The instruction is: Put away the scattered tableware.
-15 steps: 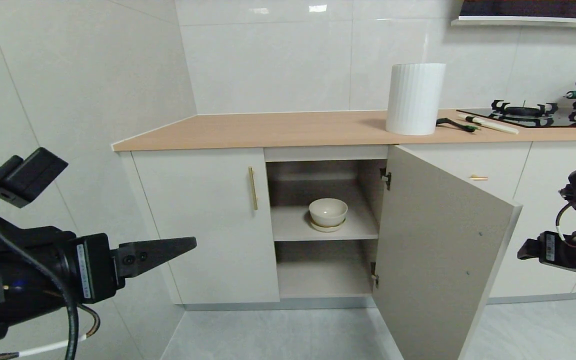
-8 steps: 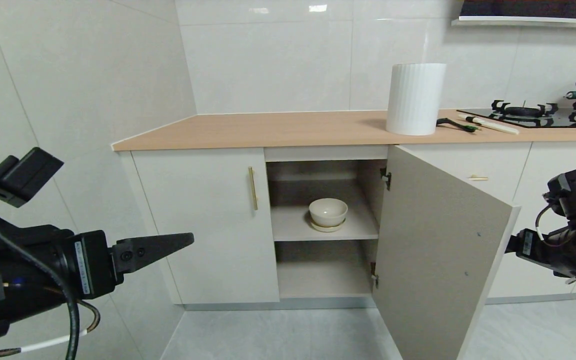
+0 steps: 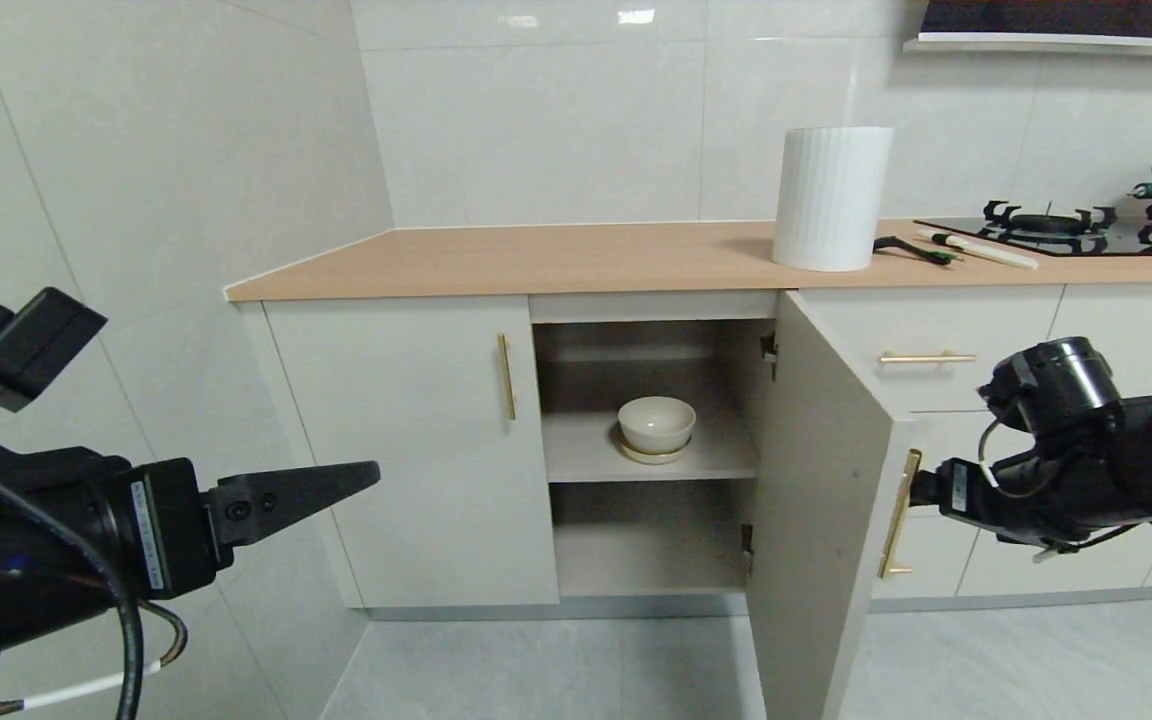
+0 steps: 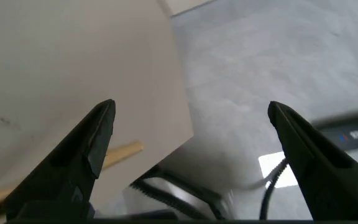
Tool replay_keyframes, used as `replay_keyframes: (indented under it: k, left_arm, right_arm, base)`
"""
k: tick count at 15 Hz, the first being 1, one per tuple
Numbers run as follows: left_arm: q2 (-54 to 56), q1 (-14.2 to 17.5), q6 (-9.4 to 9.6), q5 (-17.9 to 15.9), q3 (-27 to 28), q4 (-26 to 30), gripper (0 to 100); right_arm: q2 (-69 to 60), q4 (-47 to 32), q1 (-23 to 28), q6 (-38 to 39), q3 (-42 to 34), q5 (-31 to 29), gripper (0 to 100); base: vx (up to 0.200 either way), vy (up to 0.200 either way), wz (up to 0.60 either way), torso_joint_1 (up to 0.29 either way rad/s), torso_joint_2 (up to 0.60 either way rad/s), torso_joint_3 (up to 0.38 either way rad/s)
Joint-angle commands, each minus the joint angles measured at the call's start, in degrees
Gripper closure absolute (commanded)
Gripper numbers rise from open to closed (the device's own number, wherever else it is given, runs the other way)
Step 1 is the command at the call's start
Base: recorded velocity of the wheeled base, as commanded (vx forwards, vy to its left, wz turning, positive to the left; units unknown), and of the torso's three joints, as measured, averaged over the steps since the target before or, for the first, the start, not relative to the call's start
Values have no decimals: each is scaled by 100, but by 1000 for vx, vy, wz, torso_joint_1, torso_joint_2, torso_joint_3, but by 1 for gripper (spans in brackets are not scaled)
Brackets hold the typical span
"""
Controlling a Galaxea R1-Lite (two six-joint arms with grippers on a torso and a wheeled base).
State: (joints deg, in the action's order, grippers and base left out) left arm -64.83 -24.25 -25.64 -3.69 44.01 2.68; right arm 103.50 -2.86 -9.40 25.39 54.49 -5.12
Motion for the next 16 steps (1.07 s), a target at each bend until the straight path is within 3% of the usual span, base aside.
replay_keyframes:
  k: [1,4,7,16]
  left_arm:
    - [-3,-1,6,35,11,4,0]
    - [-74,8,15,71,11,22,0]
    - [-153,8,15,71,11,101,0]
    - [-373,8,15,88,-24,110,0]
  right_arm:
    - [619,5,-581,10,545,-7,0]
    - [1261,-4,-1231,-8,1230,-7,0]
    - [1779,-4,-1539,-8,1863,-7,0]
    - [2473,278,-1644,18,2391,20,0]
  base:
    - [0,0,0,0,0,0]
    - [0,0,0,0,0,0]
    - [0,0,0,0,0,0]
    - [0,0,0,0,0,0]
